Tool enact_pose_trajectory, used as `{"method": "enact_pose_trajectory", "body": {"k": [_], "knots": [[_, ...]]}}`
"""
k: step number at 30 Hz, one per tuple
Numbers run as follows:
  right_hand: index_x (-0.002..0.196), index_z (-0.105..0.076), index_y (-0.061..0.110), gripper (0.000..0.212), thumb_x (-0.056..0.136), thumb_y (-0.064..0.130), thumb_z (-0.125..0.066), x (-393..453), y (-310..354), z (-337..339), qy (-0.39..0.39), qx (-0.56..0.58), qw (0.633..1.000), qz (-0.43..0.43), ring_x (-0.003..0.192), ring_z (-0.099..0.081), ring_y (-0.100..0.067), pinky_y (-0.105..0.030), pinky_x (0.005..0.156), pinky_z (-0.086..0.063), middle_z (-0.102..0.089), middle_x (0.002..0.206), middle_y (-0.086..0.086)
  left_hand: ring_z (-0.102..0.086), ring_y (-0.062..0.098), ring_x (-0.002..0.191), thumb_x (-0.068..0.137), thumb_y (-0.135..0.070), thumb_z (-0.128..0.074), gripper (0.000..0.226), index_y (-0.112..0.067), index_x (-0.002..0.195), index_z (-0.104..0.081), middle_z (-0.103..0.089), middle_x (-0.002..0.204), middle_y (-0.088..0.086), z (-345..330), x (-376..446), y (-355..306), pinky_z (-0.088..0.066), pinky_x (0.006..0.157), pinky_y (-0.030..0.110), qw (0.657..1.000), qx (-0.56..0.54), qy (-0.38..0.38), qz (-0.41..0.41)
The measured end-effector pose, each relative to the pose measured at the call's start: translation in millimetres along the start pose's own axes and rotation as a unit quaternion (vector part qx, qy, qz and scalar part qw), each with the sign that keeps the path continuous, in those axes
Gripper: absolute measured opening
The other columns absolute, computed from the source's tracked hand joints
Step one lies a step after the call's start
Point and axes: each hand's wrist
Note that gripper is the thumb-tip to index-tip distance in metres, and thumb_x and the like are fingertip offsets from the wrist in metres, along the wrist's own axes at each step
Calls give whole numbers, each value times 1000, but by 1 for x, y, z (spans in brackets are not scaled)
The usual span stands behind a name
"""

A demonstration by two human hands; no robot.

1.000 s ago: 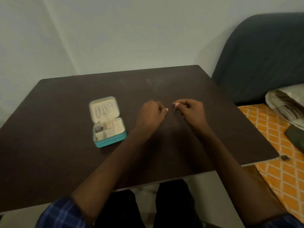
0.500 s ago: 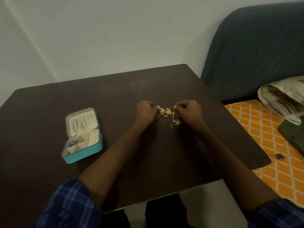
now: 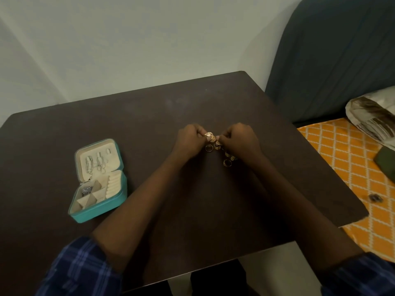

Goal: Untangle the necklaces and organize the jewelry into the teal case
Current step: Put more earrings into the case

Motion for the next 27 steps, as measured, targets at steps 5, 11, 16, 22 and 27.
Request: {"method": "enact_pose_trajectory", "body": {"k": [5, 11, 16, 22, 27], "knots": [[75, -68, 13, 14, 80, 23, -60, -3, 1, 2, 10, 47, 999, -8, 64, -61, -13, -22, 53, -45, -66, 68, 2, -64, 14, 71, 77, -10, -72, 7, -14, 82, -67, -70, 78, 6, 0, -5, 2, -51, 66, 21, 993, -115, -8, -6], [76, -67, 16, 3, 76, 15, -64, -7, 7, 6, -4, 108, 994, 17, 59, -58, -4, -21, 57, -48, -59, 61, 10, -70, 24, 79, 77, -11, -71, 8, -18, 79, -67, -72, 82, 11, -4, -12, -1, -57, 75, 39, 982, -184, -27, -11], [97, -70, 11, 21, 76, 8, -67, -7, 5, 5, -1, 169, 986, 18, 60, -56, 4, -7, 57, -39, -59, 65, 10, -67, 20, 76, 80, -10, -68, 15, -12, 94, -67, -70, 84, 10, -6, -13, 0, -54, 72, 32, 982, -183, -31, -29], [93, -72, 15, 16, 79, 9, -67, -6, 6, 6, 1, 265, 964, 22, 71, -68, -14, -29, 67, -54, -71, 75, -2, -67, 16, 80, 85, -8, -63, 18, -8, 102, -69, -72, 91, 10, -1, -17, -5, -53, 73, 28, 981, -182, -24, -59], [110, -62, 0, 26, 84, 0, -63, -12, 18, 17, 16, 380, 925, 24, 66, -61, -5, -17, 63, -50, -63, 76, -3, -66, 7, 83, 85, -7, -63, 21, -6, 105, -69, -72, 94, 5, 15, -24, -16, -50, 72, 11, 976, -177, -59, -112]]}}
Point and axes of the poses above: each hand's wrist, its own x-axis towards the middle knuckle, its own z-axis out of the back of the hand, y = z × x
